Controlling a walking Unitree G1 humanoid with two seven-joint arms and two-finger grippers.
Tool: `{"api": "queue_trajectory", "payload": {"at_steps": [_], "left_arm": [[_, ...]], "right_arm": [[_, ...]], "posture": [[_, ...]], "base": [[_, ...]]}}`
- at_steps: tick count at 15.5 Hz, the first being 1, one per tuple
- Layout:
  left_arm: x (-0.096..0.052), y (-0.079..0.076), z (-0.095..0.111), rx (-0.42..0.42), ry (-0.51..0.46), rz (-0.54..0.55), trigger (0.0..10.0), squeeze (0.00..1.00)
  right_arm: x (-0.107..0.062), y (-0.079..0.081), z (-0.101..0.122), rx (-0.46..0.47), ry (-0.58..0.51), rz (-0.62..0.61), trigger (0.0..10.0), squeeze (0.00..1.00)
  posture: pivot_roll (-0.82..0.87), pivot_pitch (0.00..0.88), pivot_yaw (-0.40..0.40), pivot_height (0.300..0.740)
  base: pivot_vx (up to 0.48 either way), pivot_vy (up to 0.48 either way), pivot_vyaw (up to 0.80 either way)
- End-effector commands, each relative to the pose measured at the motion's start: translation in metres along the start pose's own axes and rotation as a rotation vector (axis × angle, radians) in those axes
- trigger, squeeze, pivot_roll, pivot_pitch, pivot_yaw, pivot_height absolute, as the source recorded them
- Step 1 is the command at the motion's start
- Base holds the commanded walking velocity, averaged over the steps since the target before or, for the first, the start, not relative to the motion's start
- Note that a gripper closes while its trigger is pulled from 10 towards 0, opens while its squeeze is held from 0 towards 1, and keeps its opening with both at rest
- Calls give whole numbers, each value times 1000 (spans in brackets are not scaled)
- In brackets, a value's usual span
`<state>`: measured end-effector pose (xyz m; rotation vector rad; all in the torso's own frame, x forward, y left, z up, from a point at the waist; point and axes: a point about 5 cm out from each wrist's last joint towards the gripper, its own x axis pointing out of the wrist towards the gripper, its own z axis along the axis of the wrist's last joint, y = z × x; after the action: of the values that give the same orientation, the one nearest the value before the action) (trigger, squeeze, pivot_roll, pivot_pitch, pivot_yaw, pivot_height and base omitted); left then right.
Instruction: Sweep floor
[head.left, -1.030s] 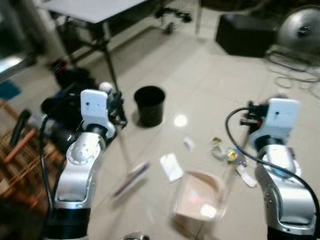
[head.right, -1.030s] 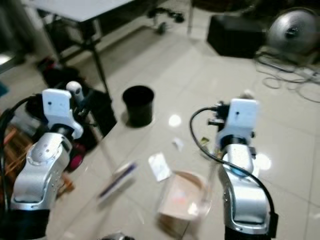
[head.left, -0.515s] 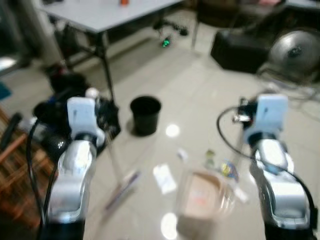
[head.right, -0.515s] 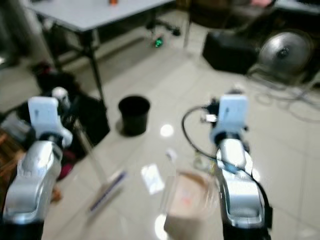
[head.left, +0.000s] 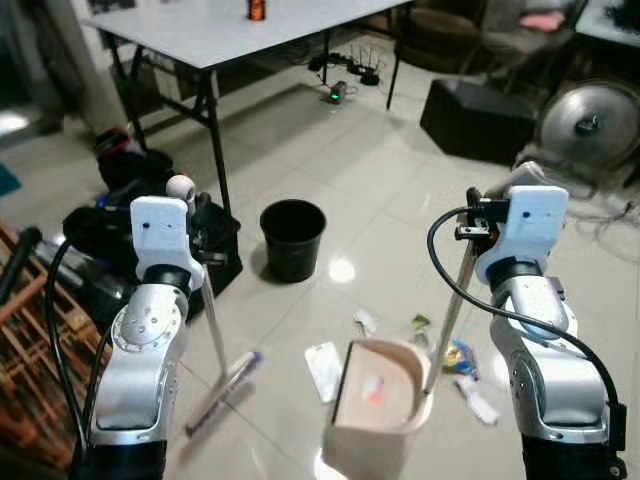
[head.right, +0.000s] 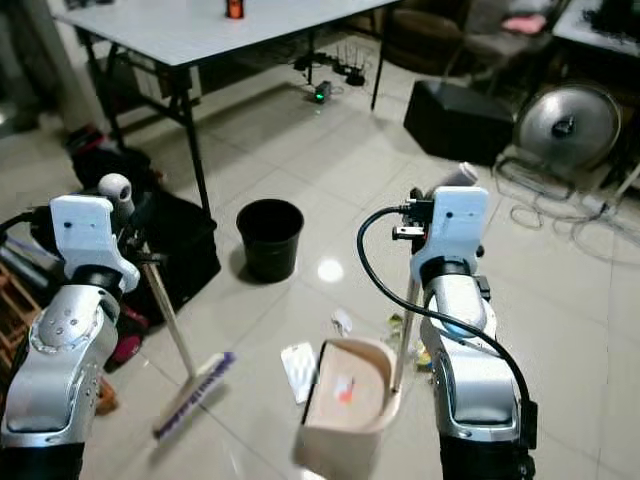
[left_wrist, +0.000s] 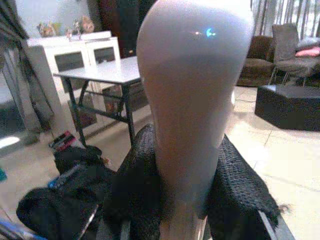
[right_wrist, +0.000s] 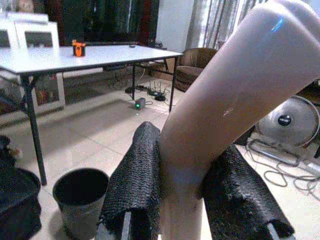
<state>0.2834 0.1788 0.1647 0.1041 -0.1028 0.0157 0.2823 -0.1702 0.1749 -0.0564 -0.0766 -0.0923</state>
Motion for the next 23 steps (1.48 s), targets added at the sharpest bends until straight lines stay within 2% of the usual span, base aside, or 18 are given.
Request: {"api": "queue_trajectory", "payload": {"at_steps": [1, 5, 17, 23], "left_arm": [[7, -14, 11, -27, -52, -65, 10000, 0], [11, -19, 11, -30, -50, -91, 10000, 0], [20, -25, 12, -47, -65, -108, 10000, 0], [18, -25, 10, -49, -66, -98, 10000, 0]], "right_arm": [[-3, -10, 2, 15, -16, -57, 10000, 0], [-8, -11, -1, 21, -10, -70, 10000, 0], [-8, -13, 0, 0, -17, -86, 10000, 0], [-5, -13, 0, -5, -13, -84, 10000, 0]], "posture": [[17, 0, -6, 740], [4, 0, 10, 740], [-26, 0, 21, 740], [-18, 0, 11, 740]], "base": [[337, 0, 0], [337, 0, -703], [338, 0, 0], [339, 0, 0]]}}
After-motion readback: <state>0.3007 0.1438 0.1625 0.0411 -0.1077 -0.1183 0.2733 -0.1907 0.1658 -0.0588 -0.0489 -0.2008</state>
